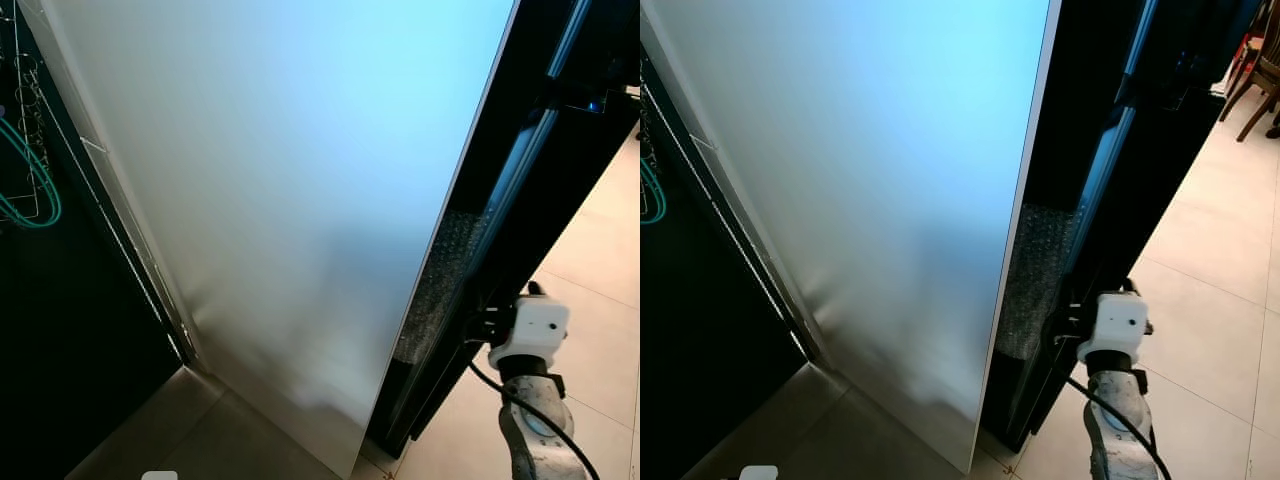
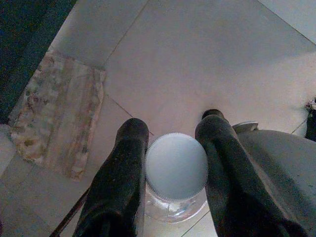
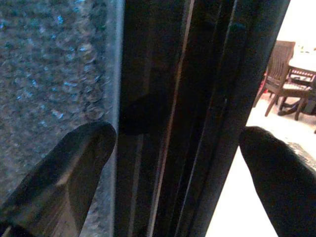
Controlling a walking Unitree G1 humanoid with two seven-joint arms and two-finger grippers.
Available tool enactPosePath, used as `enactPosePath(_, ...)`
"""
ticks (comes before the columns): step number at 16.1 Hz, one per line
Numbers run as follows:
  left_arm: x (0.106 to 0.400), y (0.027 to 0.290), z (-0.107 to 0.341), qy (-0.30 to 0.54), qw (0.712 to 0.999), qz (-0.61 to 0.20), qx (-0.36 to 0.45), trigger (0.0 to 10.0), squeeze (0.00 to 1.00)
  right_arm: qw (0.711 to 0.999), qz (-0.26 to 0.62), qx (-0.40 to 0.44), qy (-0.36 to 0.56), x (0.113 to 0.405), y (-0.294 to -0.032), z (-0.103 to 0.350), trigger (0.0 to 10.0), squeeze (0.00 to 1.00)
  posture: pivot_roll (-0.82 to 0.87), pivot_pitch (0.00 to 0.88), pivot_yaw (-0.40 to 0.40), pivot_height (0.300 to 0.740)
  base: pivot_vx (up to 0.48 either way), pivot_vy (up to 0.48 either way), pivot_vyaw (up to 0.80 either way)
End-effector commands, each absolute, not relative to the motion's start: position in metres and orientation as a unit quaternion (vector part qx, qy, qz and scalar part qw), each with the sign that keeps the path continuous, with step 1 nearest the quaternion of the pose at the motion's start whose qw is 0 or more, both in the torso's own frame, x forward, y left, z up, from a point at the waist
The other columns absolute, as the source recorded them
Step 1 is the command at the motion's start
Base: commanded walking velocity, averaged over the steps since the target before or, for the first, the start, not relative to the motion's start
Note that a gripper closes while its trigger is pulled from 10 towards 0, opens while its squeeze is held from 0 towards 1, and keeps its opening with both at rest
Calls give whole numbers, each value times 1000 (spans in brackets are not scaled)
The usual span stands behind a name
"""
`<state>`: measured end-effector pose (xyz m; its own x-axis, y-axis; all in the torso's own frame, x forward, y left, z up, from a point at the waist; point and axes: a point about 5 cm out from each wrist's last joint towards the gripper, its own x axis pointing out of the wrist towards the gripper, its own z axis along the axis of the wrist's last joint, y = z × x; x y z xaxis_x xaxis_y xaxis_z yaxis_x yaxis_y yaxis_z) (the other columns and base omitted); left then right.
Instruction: Restocking fridge
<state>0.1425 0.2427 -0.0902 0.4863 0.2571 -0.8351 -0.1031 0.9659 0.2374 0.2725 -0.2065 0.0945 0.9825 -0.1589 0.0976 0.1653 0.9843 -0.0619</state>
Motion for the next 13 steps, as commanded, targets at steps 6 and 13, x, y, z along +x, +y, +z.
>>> enactPosePath(6, 137, 241, -92, 503, 855, 101, 81, 10000, 0, 994, -87, -38, -46, 278, -211, 94, 10000, 0, -34, 0, -47, 740, 0, 0, 0)
enactPosePath(13, 136, 242, -93, 506, 853, 101, 80, 10000, 0, 993, -90, -42, -59, 285, -214, 100, 10000, 0, -32, 0, -52, 740, 0, 0, 0)
